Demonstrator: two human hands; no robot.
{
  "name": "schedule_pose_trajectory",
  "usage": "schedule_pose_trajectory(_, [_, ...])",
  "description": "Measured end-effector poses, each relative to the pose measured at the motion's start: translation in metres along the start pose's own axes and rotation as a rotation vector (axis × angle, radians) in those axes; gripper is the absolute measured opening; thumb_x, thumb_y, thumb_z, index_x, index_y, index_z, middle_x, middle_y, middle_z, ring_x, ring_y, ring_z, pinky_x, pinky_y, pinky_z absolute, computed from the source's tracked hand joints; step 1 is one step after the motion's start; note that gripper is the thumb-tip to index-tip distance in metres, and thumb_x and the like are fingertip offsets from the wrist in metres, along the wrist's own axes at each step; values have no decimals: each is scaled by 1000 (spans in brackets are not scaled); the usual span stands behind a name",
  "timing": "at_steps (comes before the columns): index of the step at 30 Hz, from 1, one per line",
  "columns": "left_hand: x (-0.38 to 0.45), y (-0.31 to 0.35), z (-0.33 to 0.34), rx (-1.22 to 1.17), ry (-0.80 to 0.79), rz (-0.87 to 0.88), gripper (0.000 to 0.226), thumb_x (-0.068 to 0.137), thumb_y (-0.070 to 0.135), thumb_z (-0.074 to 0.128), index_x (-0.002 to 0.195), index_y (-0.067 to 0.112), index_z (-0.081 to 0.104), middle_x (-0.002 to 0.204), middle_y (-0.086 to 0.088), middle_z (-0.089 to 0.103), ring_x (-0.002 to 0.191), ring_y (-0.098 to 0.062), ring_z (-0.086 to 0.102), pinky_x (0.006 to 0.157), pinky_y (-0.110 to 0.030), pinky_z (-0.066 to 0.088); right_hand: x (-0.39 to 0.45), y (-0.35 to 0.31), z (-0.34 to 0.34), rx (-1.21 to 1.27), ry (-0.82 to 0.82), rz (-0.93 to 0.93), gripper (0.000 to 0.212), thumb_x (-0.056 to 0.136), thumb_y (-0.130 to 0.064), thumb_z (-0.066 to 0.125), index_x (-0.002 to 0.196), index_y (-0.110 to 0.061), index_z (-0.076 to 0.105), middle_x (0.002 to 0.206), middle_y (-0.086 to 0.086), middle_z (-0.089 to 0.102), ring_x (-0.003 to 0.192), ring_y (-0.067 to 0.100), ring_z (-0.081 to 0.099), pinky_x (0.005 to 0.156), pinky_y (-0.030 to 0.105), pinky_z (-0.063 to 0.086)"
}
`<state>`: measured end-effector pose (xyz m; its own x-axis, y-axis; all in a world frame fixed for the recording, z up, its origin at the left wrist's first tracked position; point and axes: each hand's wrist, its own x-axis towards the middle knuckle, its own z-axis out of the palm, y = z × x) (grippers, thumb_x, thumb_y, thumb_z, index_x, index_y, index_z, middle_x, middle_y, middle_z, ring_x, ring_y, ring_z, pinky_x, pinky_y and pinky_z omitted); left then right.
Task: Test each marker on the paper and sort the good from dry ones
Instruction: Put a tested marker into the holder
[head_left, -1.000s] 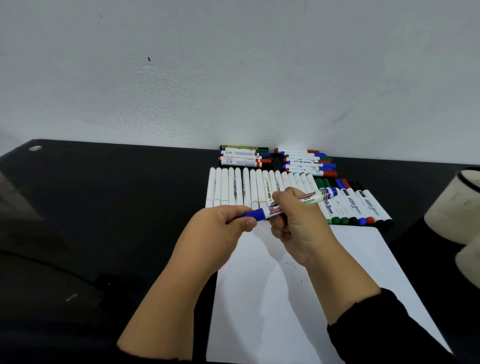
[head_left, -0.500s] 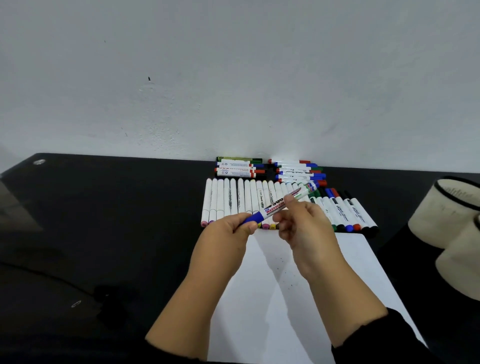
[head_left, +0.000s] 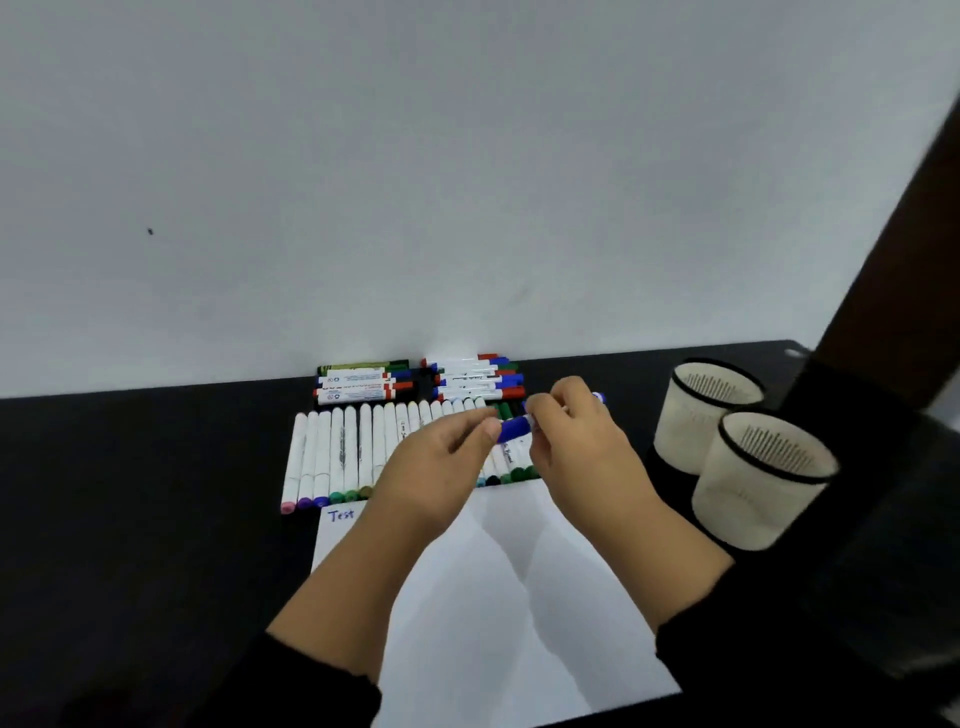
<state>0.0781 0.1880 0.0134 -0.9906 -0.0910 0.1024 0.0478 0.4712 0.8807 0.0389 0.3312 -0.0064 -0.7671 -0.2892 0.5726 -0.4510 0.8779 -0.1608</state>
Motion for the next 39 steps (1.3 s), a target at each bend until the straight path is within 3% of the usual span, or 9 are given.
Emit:
schedule_pose_trajectory(4, [34,2,37,6,-46,121,43,97,45,35,136,33,45,139,11,46,127,-6,40,98,-22,30,12,42,-18,33,37,124,31,66,9,72,95,0,63,96,20,57,70,34,58,53,27,35])
schedule_pose_trajectory(9, [70,-21,100,438,-162,129,54,99,44,30,148,23,23,154,3,23,141,-13,19,113,-30,18,21,89,-38,20,21,264,28,85,-2,57,113,-3,56,121,12,46,94,28,55,70,32,46])
schedule_pose_trajectory(12, [77,-43,125,741,-206,140,61,99,48,23,150,19,10,158,-1,7,144,-17,5,116,-32,5,24,110,-48,7,-25,343,28,90,-6,54,118,-8,53,125,6,42,97,23,53,72,25,39])
schedule_pose_trajectory(16, [75,-55,139,918,-209,157,64,98,50,19,150,18,-1,158,-3,-5,145,-19,-5,114,-34,-4,30,135,-53,-12,-132,460,26,91,-9,50,117,-11,50,122,7,43,94,25,55,84,36,49])
schedule_pose_trajectory(21, [76,-62,142,922,-199,133,64,98,50,18,150,20,0,158,-2,-5,145,-18,-6,114,-34,-5,33,156,-51,19,-190,499,23,91,-11,48,114,-9,50,115,7,44,90,25,53,80,35,46])
schedule_pose_trajectory(24, [78,-63,143,899,-197,126,63,97,50,19,150,20,1,158,-1,-4,145,-17,-5,115,-34,-4,39,166,-49,36,-241,529,3,90,-11,47,93,-10,48,99,4,43,78,20,47,69,29,36])
schedule_pose_trajectory(30, [77,-62,144,873,-189,125,62,98,48,22,150,20,3,158,0,-2,145,-17,-3,115,-33,-2,49,182,-41,183,-297,633,23,88,-14,48,67,-16,38,64,0,41,55,13,37,51,25,29])
schedule_pose_trajectory(36, [77,-64,144,875,-178,131,62,98,48,22,150,20,3,158,0,-2,145,-17,-2,116,-33,-2,53,191,-43,246,-348,597,15,90,-28,55,99,-17,51,80,-3,53,66,10,49,53,22,35])
schedule_pose_trajectory(39, [77,-65,144,871,-169,134,62,98,48,22,150,20,4,158,1,-1,145,-16,-2,116,-33,-1,53,192,-43,181,-379,556,16,90,-29,55,95,-14,56,82,0,56,70,13,50,55,21,37])
